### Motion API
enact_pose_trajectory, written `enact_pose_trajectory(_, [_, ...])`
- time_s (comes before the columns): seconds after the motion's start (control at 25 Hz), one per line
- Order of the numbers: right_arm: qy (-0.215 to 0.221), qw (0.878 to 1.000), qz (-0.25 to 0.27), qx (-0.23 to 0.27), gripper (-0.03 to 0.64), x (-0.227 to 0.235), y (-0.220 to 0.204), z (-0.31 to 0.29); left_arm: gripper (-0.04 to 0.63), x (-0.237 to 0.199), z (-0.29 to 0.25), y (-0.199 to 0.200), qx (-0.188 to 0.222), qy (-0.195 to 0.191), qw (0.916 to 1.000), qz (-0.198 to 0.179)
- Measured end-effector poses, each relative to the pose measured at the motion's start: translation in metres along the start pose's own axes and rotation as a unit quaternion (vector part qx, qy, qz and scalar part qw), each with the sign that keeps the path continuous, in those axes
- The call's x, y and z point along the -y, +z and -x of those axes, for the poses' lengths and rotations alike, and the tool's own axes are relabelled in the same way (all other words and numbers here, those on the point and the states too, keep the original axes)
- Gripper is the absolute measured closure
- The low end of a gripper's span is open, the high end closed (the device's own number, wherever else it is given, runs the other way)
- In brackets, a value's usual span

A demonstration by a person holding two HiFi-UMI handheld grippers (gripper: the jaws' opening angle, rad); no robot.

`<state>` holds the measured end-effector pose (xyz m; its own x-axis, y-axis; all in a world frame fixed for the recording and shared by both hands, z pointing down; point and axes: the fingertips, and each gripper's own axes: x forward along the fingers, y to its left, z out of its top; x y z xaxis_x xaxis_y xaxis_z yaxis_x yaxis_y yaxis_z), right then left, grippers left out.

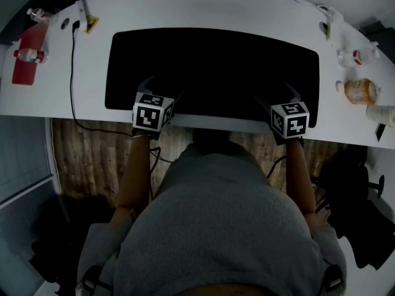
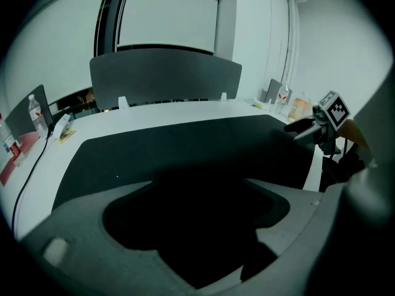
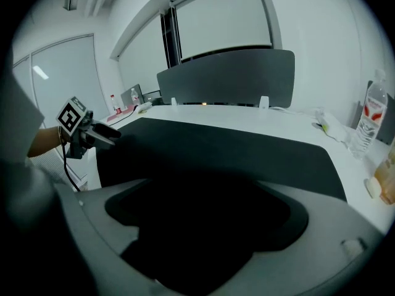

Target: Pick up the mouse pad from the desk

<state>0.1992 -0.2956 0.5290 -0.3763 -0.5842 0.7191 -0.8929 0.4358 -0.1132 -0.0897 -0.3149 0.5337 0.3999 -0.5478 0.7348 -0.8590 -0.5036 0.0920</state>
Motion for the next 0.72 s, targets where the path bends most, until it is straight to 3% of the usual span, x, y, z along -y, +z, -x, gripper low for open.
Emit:
enact_pose_trajectory(0.2, [0.005, 0.999, 0.005, -0.031, 0.152, 0.0, -0.011, -0.012, 0.179, 0.001, -0.011, -0.019, -0.053, -0.003, 0.9985, -0.013])
enact_pose_trajectory(0.36, [-0.007, 0.998, 0.035, -0.05, 0.15, 0.0, -0.016, -0.015, 0.178, 0.002, -0.011, -0.018, -0.064, -0.002, 0.9979, -0.013])
enact_pose_trajectory(0.72, [-0.016, 0.999, 0.028, -0.035, 0.152, 0.0, -0.015, -0.015, 0.19, 0.002, -0.012, -0.014, -0.064, 0.004, 0.9979, -0.014])
